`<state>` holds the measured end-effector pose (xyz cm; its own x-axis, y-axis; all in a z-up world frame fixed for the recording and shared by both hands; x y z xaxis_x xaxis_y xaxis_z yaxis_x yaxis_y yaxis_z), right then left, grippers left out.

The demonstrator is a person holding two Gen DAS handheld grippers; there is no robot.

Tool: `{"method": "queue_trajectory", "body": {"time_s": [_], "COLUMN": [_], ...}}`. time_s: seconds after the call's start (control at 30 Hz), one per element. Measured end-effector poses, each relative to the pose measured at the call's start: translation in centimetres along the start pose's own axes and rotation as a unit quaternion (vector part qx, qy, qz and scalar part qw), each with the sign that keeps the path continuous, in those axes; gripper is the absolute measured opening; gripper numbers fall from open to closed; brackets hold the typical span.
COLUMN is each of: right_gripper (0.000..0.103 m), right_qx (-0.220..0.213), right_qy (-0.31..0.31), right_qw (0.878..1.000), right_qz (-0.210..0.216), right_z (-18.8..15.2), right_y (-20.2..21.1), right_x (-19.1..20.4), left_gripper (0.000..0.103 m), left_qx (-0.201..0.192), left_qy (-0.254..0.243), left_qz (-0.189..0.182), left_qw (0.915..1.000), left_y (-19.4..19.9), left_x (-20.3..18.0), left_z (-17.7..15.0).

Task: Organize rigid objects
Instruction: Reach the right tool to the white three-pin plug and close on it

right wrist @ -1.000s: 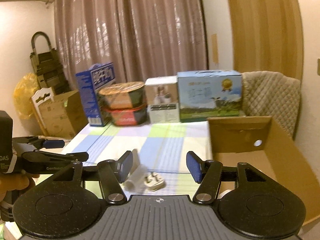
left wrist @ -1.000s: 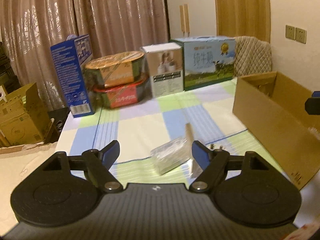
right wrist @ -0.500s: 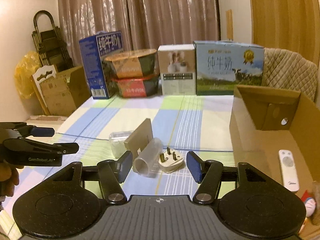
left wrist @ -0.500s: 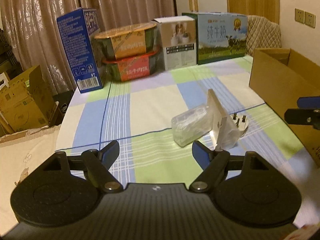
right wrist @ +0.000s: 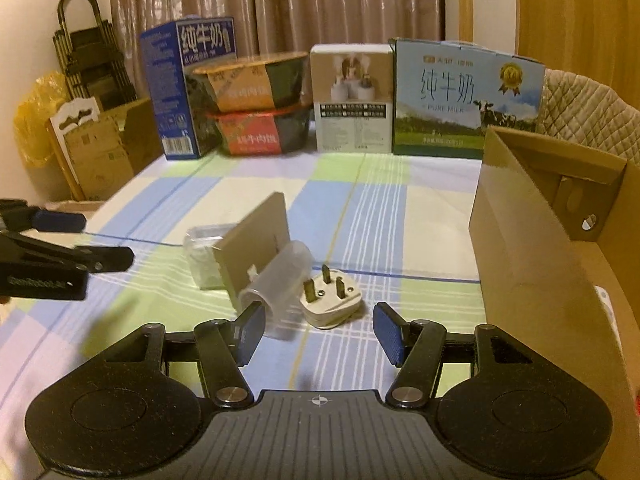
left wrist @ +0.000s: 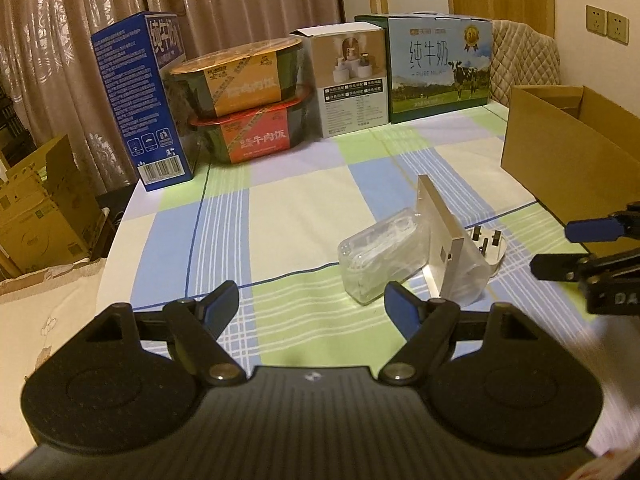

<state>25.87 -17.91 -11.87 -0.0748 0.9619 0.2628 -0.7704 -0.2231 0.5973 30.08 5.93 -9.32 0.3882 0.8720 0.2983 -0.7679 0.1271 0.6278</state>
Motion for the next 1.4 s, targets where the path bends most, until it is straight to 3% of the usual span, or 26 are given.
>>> {"method": "queue_trajectory", "body": {"time_s": [0.57, 0.7, 0.8, 1.23, 1.3, 1.4], "right_gripper": [0.057, 0.063, 0.069, 0.069, 0.068, 0.050], "right_qx": [0.031, 0.028, 0.024, 0.018, 0.018, 0.018], "right_qy": [0.044, 0.054, 0.063, 0.078, 0.077, 0.073], "right_qw": [0.998, 0.997, 0.997, 0.997, 0.997, 0.997], "right_qz": [-0.034, -0.042, -0.041, -0.013, -0.003, 0.002], "right_z": [-0.4, -0.4, -0.4, -0.4, -0.4, -0.4], "right_y": [-5.6, -6.6, -7.2, -9.4, -9.5, -9.3], "right_x": [-0.5, -0.5, -0.5, -0.9, -0.9, -1.0], "left_gripper": [0.076, 0.076, 0.076, 0.076, 0.076, 0.076], "left_qx": [0.000, -0.002, -0.002, -0.008, -0.006, -0.007], "left_qy": [0.007, 0.014, 0.018, 0.029, 0.027, 0.023], "left_qz": [-0.014, -0.017, -0.019, -0.025, -0.025, -0.028], "left_qw": [0.9999, 0.9998, 0.9997, 0.9992, 0.9993, 0.9993], "left_y": [-3.1, -3.4, -3.6, -3.9, -4.0, -4.1], "left_x": [0.1, 0.2, 0.3, 0.6, 0.5, 0.3], "left_z": [-0.3, -0.4, -0.5, -0.2, -0.3, -0.3]}}
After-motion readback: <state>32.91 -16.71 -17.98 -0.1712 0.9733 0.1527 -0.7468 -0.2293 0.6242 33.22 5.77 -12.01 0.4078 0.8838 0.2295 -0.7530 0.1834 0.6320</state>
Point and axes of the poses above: each gripper's, at about its wrist camera, not at the fingertips, and y roughly against the way its jaws point, x to its left, z to its top, the point moved 1 cm from there along -y, roughly the way its jaws point, and after that the axes turned 11 degrees about -y, right-handed, at the moved point
